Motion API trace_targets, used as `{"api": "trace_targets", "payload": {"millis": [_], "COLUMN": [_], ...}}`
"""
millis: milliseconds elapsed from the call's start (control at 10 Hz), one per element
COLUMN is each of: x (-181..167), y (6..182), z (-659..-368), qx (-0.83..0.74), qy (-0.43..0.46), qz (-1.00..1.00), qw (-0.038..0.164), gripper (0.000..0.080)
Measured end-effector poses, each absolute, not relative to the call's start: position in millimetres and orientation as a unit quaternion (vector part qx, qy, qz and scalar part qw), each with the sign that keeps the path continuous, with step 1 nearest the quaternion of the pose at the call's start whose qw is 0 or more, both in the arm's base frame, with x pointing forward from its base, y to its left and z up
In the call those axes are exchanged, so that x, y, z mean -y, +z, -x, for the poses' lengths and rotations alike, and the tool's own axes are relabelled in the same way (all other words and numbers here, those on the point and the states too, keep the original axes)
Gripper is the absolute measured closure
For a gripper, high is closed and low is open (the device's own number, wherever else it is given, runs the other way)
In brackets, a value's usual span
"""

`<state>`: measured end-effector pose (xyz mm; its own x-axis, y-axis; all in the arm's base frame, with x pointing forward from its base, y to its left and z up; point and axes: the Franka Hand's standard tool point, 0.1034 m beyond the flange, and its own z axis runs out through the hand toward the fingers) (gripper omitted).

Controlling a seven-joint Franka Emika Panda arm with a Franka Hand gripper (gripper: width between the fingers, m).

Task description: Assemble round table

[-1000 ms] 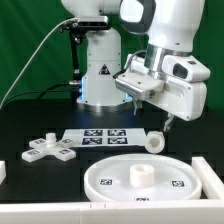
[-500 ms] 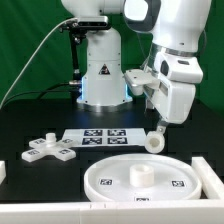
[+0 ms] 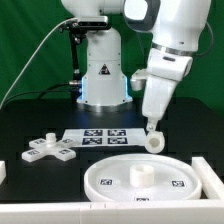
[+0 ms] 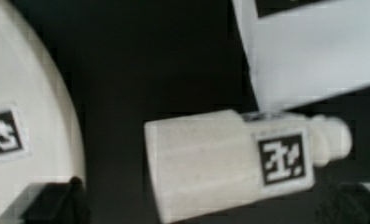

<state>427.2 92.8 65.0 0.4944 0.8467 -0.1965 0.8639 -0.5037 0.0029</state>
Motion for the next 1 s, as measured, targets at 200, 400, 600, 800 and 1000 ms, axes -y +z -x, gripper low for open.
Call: {"api": "trace_targets", "payload": {"millis": [200,400,600,800,1000], "x": [-101.2,-103.5,-106.3,-104.5,-96.7], "y": [64.7,64.2,64.2,66.6,63.5], "z": [-428.0,-427.4,-426.6,-430.8,-436.0], "qx": [-0.329,-0.263,-0.210,-0.095,0.048], "qy": [-0.066,-0.063,-0.062,-0.065,-0.069], "qz": [-0.941,-0.962,-0.975,-0.993,-0.996], "qw": [0.052,0.042,0.040,0.029,0.013], "gripper": [0.0151,0.0151,0.0151,0.0151,0.0151]}}
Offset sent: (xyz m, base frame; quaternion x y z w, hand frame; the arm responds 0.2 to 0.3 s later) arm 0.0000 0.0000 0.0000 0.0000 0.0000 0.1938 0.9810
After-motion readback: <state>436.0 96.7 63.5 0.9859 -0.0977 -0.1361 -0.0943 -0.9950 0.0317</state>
